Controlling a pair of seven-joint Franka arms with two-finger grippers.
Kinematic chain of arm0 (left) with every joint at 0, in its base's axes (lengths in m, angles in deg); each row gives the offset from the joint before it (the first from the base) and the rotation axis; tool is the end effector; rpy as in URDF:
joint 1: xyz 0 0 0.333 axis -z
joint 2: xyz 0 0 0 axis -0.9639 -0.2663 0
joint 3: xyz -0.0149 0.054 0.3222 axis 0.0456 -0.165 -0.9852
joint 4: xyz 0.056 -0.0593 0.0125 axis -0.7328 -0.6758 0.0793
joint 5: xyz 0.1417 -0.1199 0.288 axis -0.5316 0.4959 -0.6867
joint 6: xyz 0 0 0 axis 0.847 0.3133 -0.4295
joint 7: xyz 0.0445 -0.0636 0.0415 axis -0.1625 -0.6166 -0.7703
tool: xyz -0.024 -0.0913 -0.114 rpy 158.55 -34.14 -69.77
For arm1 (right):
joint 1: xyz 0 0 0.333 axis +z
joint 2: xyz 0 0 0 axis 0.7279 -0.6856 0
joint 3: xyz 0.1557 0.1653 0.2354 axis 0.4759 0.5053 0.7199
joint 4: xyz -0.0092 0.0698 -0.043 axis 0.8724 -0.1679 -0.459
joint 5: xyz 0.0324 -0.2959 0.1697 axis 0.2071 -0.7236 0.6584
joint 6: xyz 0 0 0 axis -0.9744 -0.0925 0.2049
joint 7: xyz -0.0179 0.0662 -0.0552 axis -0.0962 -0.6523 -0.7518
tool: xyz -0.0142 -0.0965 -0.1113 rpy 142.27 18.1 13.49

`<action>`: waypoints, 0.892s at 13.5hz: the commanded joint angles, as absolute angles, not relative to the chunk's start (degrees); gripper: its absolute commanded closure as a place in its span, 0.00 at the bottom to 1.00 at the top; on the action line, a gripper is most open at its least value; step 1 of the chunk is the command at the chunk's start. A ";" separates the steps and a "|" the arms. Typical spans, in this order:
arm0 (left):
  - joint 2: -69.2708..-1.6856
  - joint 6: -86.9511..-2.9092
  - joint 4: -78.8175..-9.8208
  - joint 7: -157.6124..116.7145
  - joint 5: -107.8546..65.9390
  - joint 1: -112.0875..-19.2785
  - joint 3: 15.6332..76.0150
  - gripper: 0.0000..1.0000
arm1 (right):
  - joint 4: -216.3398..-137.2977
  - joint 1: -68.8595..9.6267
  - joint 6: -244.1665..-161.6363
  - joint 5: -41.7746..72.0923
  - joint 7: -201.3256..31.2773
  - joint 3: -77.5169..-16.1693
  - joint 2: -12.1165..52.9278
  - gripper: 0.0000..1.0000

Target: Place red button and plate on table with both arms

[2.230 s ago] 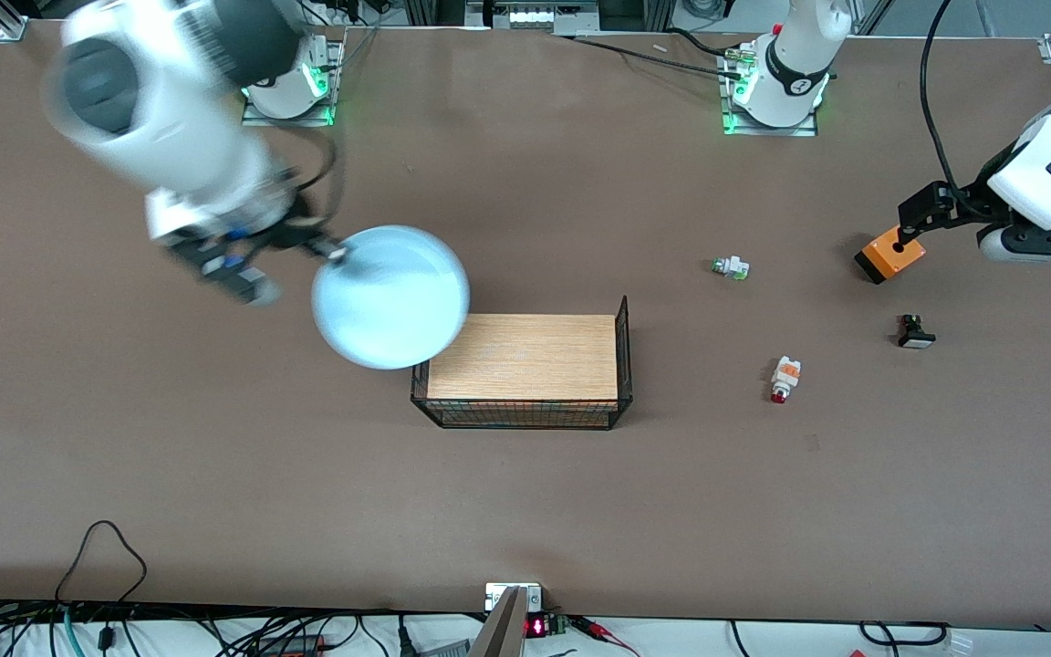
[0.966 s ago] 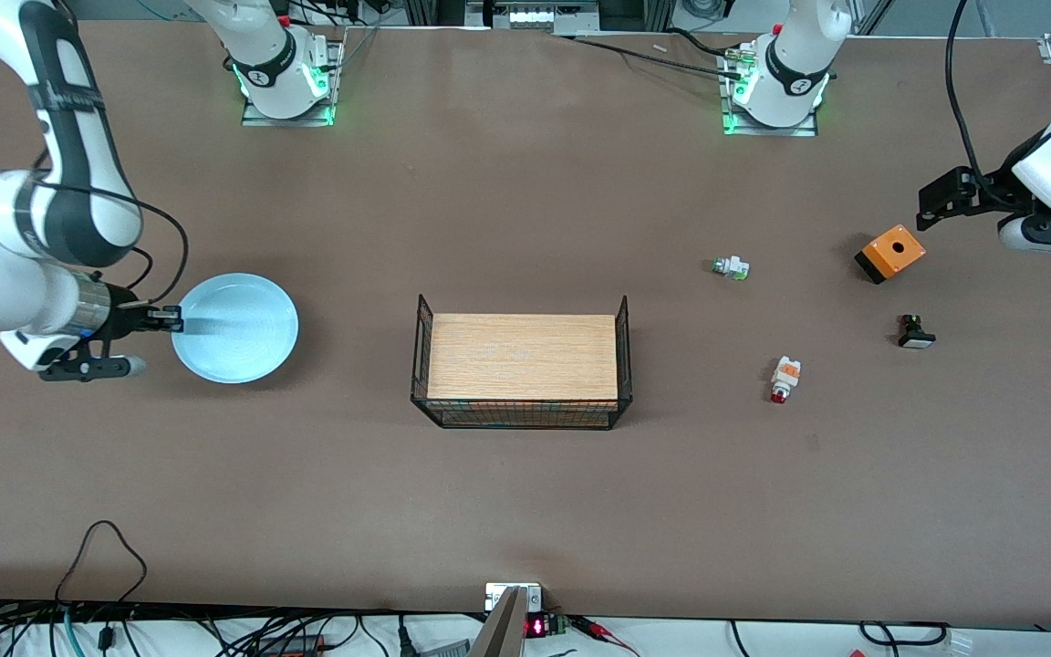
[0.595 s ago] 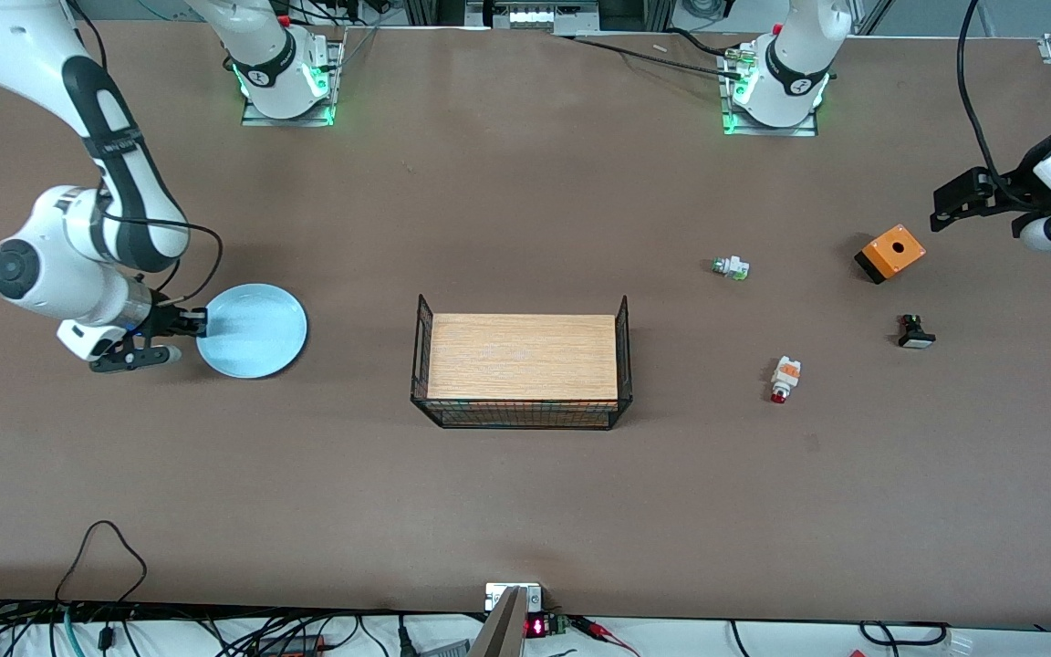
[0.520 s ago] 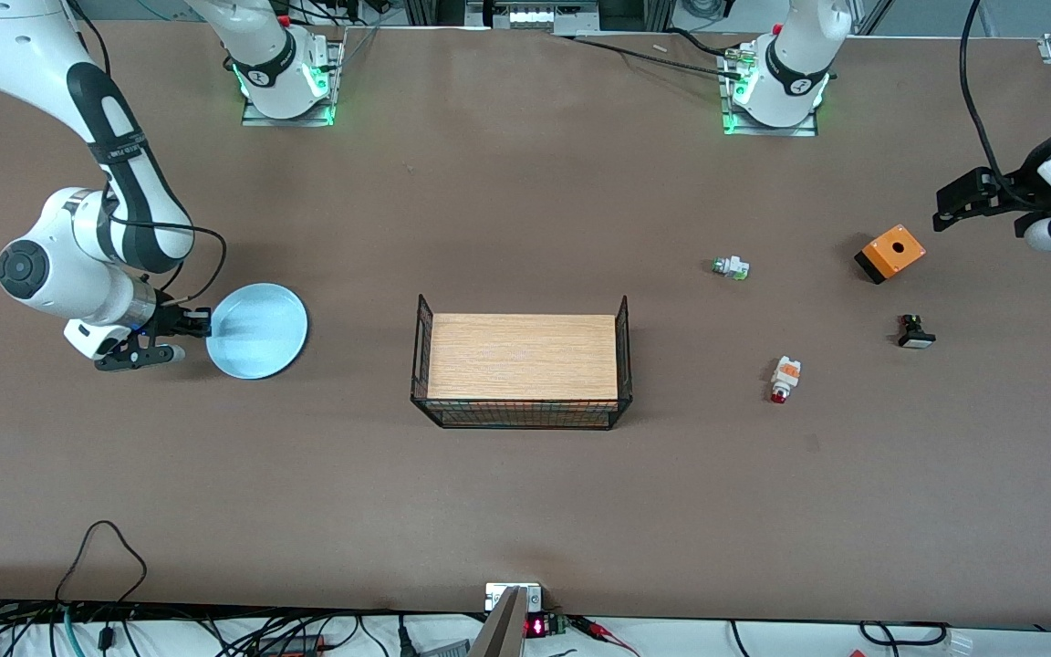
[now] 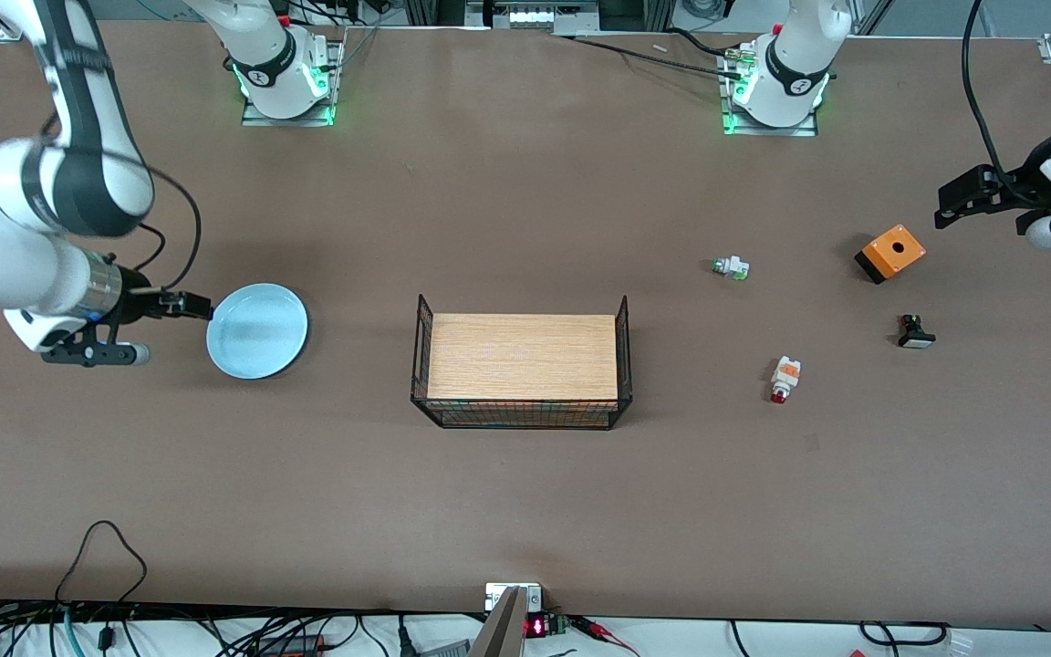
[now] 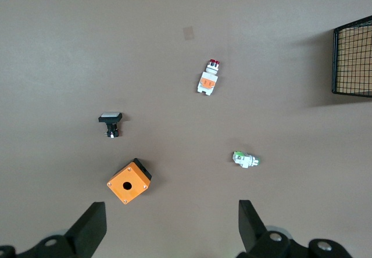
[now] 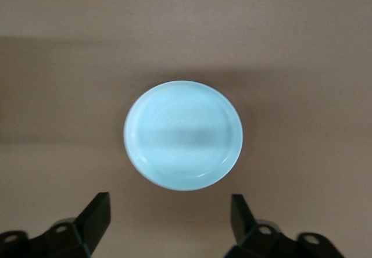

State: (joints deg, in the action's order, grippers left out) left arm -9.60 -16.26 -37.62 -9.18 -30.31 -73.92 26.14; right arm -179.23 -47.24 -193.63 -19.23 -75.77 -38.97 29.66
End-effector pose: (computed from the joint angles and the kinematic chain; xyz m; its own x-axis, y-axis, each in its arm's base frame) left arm 0.4935 0.0079 0.5736 0.9946 -0.0698 -0.0762 -0.0700 -0.9975 0.0002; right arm 0.5589 0.0223 0.4009 0.9846 -0.0529 -0.1664 -0.0601 -0.9974 -0.0385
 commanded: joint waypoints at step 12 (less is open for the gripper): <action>-9.68 -14.34 -36.36 -8.02 -31.27 -74.38 26.62 0.00 | -169.69 -45.13 -178.48 -24.94 -78.06 -44.29 38.92 0.00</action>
